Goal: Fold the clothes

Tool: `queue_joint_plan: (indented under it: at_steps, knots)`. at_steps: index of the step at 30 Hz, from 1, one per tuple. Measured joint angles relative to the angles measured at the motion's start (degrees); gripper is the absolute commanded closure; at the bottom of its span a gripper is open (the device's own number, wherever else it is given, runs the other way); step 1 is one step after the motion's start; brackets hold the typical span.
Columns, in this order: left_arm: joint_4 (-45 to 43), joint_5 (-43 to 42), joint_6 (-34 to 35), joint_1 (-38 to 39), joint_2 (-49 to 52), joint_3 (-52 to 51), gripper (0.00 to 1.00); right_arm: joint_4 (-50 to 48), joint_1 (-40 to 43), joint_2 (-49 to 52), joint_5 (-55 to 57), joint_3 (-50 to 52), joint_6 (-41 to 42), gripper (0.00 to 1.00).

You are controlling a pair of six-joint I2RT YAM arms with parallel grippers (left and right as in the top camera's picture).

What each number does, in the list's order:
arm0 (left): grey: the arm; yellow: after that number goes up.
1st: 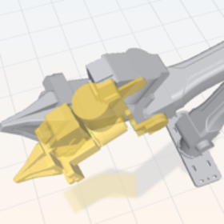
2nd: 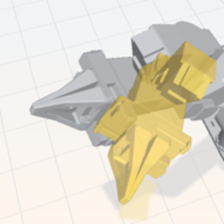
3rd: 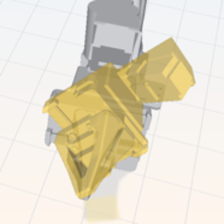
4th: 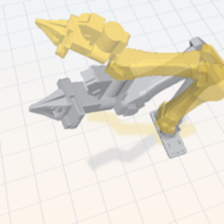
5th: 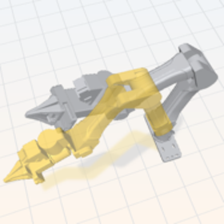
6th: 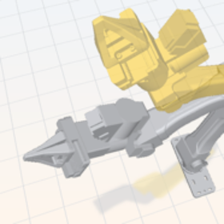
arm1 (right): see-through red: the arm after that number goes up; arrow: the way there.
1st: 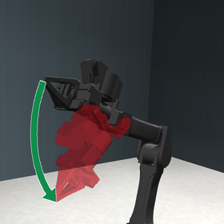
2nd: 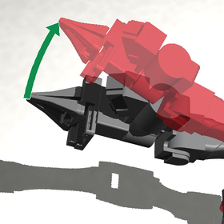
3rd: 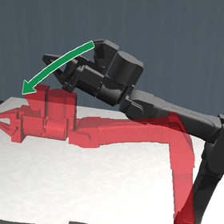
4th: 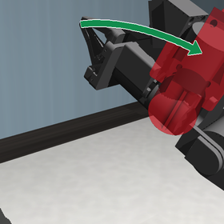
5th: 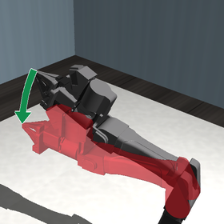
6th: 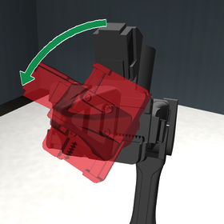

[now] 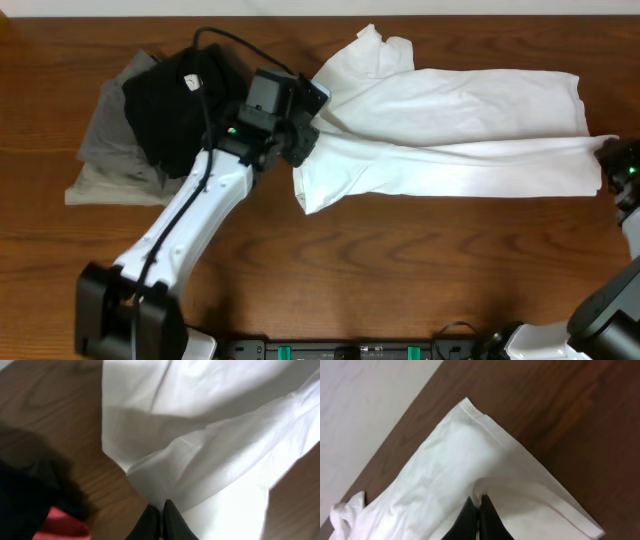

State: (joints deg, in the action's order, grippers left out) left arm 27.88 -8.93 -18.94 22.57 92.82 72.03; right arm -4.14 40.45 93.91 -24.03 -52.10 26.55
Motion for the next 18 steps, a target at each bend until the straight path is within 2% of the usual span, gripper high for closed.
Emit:
queue_joint_plan:
  at_steps: [8, 18]
  knots:
    - [-9.9, 0.3, -1.4, 0.0, 5.4, 0.0, 0.94, -6.0, -0.1, 3.9, 0.4, 0.0, 0.0, 0.99]
    - [-14.3, 0.4, -1.9, 0.0, 9.6, 0.0, 0.94, -10.5, -0.1, 10.4, 0.7, 0.0, -0.1, 0.98]
